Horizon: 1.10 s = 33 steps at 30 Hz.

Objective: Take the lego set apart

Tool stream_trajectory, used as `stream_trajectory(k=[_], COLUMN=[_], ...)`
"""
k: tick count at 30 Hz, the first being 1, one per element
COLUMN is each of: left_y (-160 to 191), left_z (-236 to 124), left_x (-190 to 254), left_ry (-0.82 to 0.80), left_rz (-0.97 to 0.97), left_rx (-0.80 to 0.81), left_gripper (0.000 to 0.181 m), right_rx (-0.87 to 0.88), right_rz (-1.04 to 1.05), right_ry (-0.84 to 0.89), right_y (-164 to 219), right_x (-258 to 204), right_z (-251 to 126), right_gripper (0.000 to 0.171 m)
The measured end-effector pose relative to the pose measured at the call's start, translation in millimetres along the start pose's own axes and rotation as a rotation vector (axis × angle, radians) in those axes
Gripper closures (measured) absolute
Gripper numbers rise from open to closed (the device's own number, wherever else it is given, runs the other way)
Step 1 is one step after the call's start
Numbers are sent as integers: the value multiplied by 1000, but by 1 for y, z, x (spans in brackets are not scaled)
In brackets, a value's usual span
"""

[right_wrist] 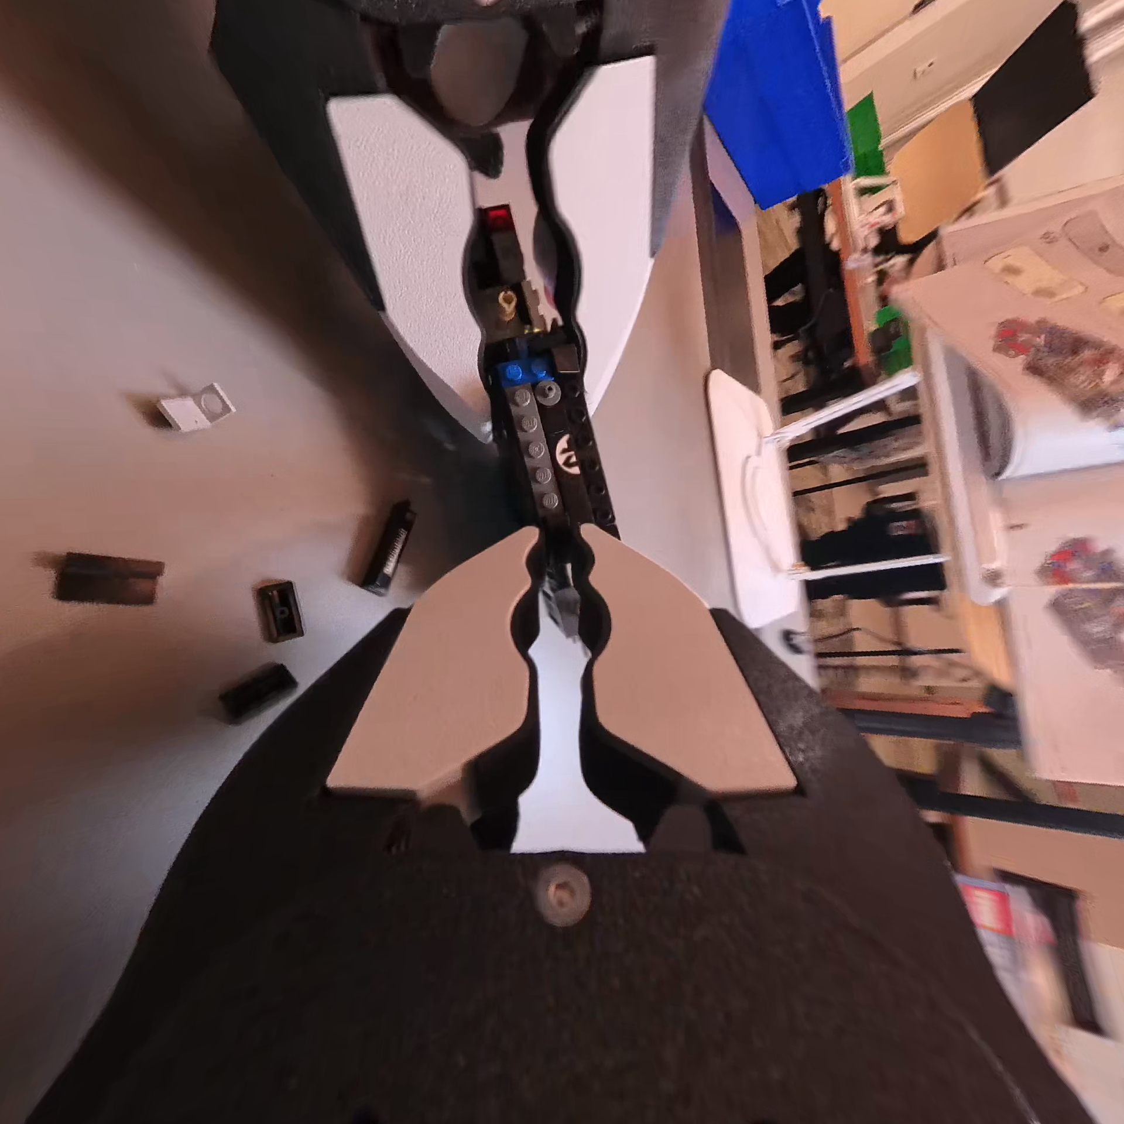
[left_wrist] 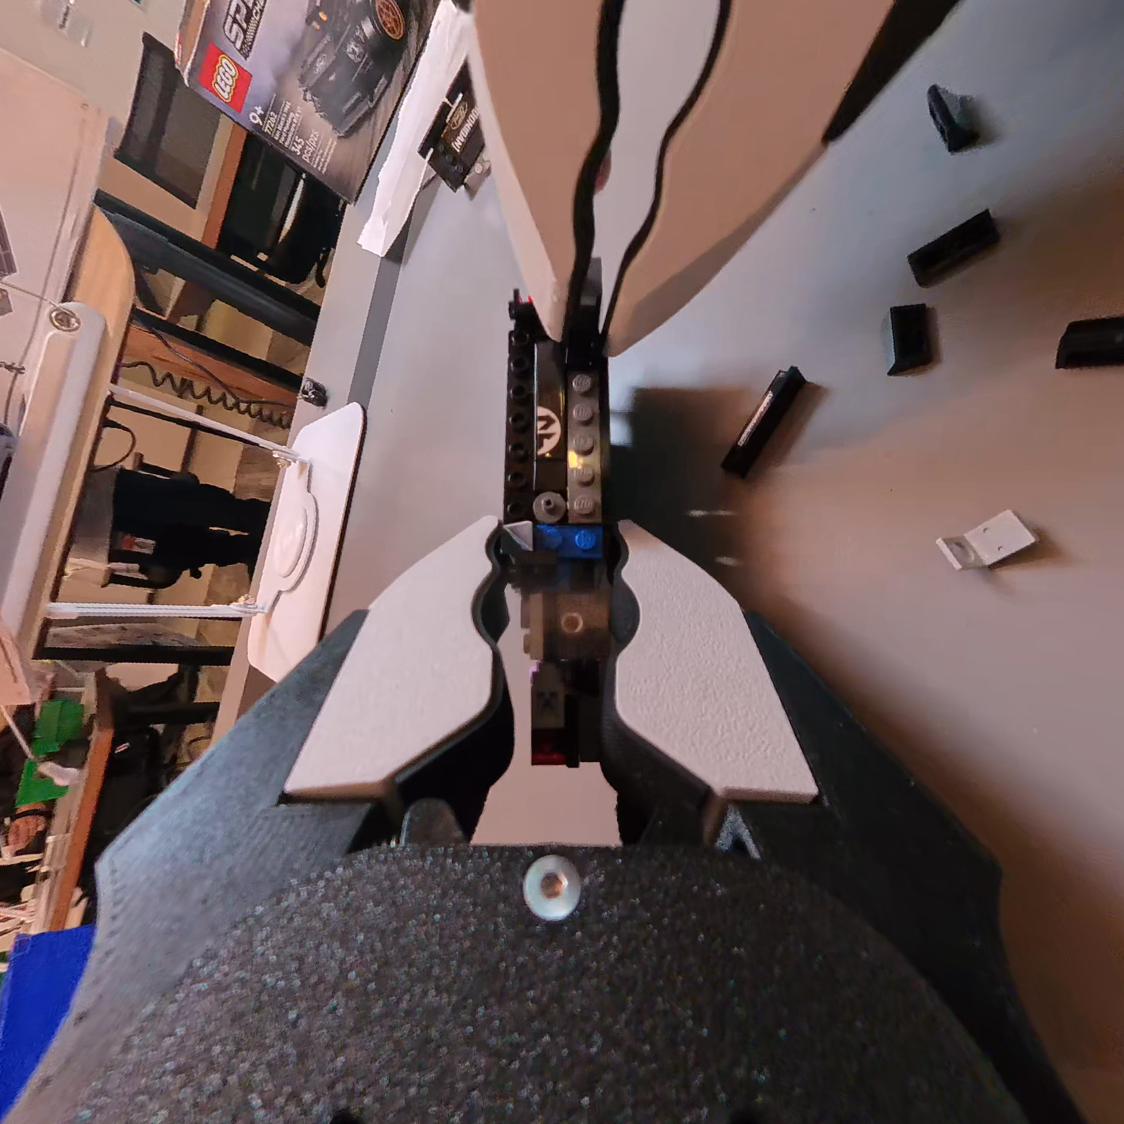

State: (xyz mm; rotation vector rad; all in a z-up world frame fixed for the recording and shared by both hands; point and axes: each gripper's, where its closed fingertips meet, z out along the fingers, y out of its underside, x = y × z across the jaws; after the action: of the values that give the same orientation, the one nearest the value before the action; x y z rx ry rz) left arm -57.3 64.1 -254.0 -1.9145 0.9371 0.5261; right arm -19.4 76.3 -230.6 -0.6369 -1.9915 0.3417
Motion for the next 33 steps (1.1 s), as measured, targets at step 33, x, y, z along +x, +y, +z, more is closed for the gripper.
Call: stream_trajectory(k=[33], left_y=[1], left_z=[-1], left_x=[5], left_ry=[-41], left_rz=[58], left_rx=[-73], left_gripper=[150], right_rx=[30], right_rz=[178], right_ry=[-89], right_y=[-8], right_x=[-7], right_z=[5], right_gripper=[156])
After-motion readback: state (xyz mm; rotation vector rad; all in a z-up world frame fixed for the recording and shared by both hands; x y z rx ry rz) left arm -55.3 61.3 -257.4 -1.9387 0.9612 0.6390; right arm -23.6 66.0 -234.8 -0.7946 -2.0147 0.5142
